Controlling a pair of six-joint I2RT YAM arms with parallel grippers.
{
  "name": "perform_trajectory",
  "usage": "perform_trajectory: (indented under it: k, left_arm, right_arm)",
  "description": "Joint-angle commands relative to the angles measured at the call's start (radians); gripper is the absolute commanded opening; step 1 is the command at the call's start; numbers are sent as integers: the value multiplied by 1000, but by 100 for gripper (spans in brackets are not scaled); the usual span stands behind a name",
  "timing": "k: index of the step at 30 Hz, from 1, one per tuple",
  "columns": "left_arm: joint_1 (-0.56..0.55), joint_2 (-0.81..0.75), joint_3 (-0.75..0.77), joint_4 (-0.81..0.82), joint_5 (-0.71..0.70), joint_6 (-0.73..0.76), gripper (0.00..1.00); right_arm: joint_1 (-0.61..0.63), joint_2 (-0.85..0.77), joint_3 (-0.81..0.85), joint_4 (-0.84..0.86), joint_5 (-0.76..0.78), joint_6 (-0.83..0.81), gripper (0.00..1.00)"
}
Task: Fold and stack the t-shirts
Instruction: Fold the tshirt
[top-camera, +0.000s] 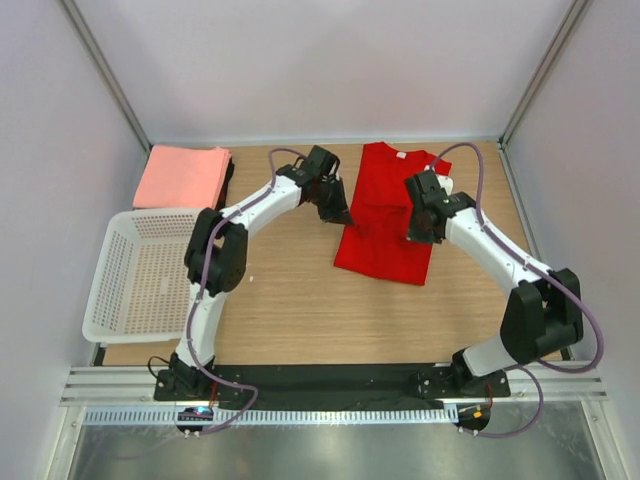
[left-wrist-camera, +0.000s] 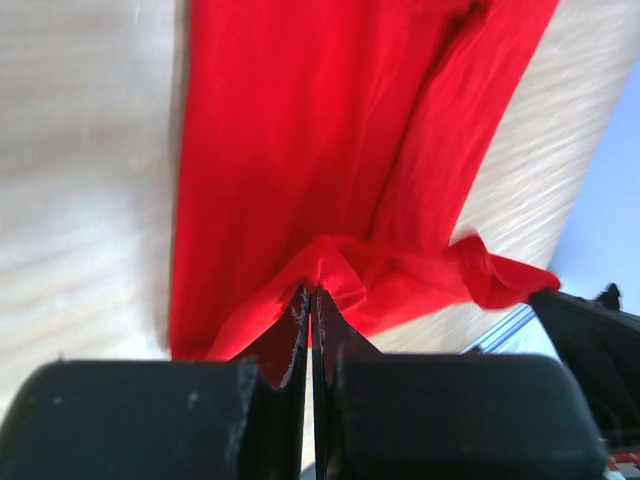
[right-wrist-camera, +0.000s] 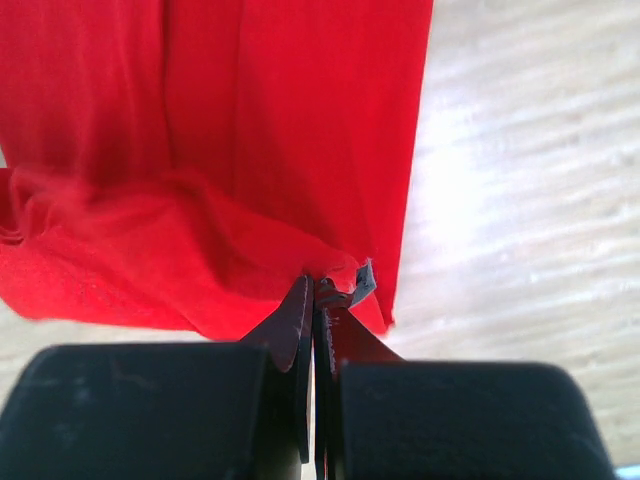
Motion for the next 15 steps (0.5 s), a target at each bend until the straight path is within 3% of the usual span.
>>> perform_trajectory:
  k: [1, 4, 9, 15]
  left_arm:
    - [29, 55, 96, 79, 86, -10, 0]
    - [44, 111, 133, 158, 106, -38, 0]
    - [60, 226, 222, 270, 200, -90, 0]
    - [79, 274, 247, 410, 208, -152, 0]
  right_arm:
    - [-52, 79, 74, 83, 4, -93, 1]
    - [-75, 134, 102, 107, 46, -123, 1]
    - [-155, 195, 142, 164, -26, -147, 1]
    - [-241, 251, 169, 191, -71, -164, 1]
